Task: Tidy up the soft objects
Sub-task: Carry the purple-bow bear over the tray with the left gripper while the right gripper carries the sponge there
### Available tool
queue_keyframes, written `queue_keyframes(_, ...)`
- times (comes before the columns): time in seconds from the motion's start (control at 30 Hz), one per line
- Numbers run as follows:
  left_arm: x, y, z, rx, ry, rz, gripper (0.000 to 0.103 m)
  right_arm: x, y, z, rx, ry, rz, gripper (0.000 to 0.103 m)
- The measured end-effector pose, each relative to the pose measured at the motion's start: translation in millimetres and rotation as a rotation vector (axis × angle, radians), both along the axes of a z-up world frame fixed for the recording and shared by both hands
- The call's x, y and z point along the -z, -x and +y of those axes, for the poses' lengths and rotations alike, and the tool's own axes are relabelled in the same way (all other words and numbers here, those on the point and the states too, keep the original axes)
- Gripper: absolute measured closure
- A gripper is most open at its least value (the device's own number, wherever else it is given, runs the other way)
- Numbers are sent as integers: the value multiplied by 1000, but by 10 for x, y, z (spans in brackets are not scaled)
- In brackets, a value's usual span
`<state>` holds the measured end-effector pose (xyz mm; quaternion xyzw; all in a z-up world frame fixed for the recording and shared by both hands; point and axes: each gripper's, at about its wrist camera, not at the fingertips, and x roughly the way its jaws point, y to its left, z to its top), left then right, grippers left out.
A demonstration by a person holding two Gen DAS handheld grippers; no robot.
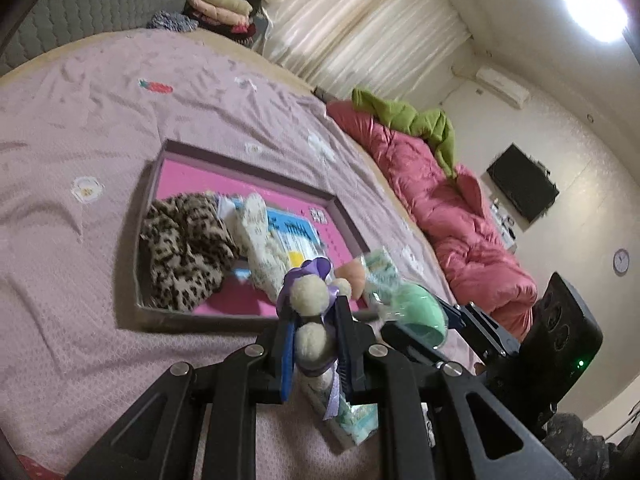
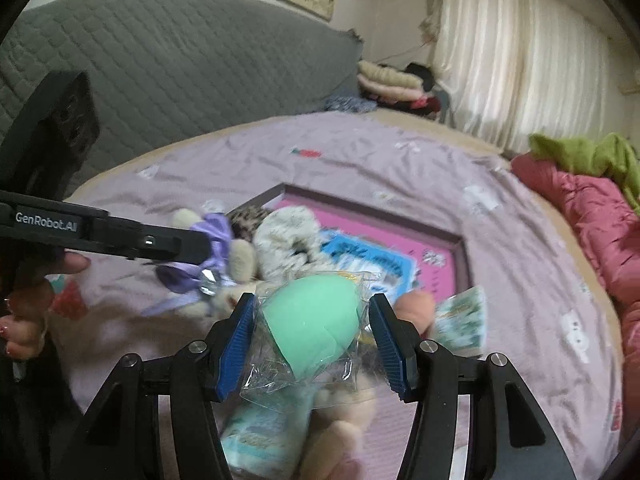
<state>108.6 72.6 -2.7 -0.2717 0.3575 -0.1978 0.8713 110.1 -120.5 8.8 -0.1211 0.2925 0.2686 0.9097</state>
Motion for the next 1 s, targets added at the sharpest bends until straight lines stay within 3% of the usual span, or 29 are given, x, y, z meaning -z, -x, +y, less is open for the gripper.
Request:
queue_keyframes(0.57,-192,69,2,-70,-36,-117,85,-181,-226,-374,140,-90,-6,44)
queue_keyframes(1.0,-123,-143,270,-149,35,-91,85,-168,-334,-354,151,-98,-2,44)
